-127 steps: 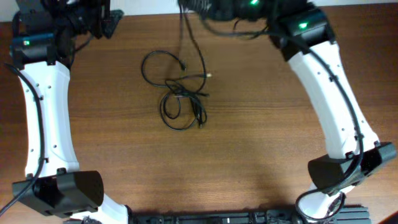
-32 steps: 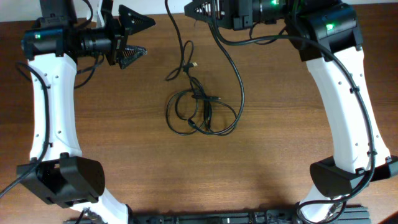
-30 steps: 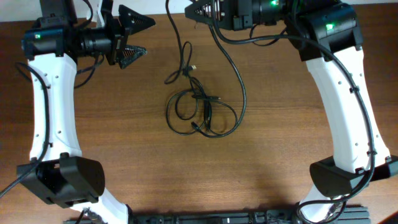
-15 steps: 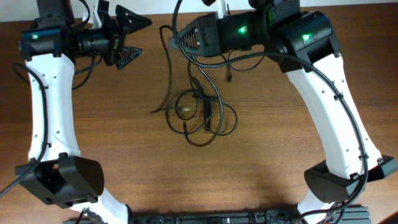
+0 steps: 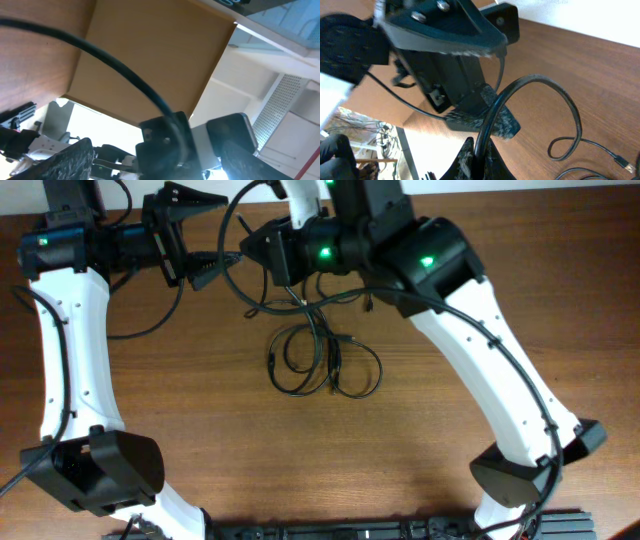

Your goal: Untangle cables

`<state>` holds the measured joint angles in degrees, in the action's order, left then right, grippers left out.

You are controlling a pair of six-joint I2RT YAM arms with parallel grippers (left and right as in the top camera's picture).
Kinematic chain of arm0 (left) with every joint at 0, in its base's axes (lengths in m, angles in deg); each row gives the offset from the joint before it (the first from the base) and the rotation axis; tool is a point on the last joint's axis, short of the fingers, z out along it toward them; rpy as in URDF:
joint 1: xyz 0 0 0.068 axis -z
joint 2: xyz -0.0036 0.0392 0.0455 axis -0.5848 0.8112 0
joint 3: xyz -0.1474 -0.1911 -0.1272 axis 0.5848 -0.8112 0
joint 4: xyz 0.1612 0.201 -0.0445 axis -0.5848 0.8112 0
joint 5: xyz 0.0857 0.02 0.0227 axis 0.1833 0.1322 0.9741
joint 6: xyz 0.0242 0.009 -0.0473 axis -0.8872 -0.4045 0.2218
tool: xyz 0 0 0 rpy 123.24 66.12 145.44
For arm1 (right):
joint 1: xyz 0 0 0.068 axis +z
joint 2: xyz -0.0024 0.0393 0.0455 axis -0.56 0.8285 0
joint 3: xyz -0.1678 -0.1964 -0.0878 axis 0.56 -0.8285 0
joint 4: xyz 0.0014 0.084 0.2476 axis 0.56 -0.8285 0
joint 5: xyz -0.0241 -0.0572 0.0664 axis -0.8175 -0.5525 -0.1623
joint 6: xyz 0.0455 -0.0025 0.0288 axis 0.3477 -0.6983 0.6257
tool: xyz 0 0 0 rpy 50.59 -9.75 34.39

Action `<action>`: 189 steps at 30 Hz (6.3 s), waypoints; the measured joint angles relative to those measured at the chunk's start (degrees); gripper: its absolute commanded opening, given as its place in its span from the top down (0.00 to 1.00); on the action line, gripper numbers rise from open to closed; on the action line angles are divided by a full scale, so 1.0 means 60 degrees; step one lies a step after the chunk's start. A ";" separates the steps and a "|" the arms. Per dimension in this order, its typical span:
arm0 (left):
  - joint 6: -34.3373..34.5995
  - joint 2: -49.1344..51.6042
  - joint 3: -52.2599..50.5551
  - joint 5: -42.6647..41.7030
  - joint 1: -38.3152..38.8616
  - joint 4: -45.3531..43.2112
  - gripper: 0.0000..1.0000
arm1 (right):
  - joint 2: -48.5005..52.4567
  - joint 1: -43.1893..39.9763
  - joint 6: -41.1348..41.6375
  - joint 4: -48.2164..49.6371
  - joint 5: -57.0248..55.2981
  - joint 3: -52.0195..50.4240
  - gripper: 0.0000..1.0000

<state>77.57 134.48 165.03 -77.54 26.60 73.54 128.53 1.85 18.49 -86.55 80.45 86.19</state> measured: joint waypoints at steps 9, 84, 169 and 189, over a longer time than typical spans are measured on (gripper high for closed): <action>0.0805 0.0000 0.0000 0.0153 -0.0036 0.0007 0.47 | 0.0375 0.0328 0.0000 0.0375 0.0000 -0.0004 0.96; -0.9959 0.3388 0.0805 1.6589 -0.1774 -0.6608 1.00 | 0.0419 -0.4597 -0.0106 -0.4666 -0.3242 -0.0022 0.02; -0.8939 0.6317 0.3508 0.9442 0.3825 0.2361 0.24 | 0.0419 -0.4594 -0.0131 -0.4666 -0.3242 -0.0022 0.02; -0.8185 0.3282 0.5621 1.1409 0.4838 0.3668 1.00 | 0.0419 -0.4594 -0.0135 -0.4666 -0.3242 -0.0018 0.02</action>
<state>28.45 154.17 198.75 -9.08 55.62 95.55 131.04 -25.71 17.69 -114.54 61.00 86.08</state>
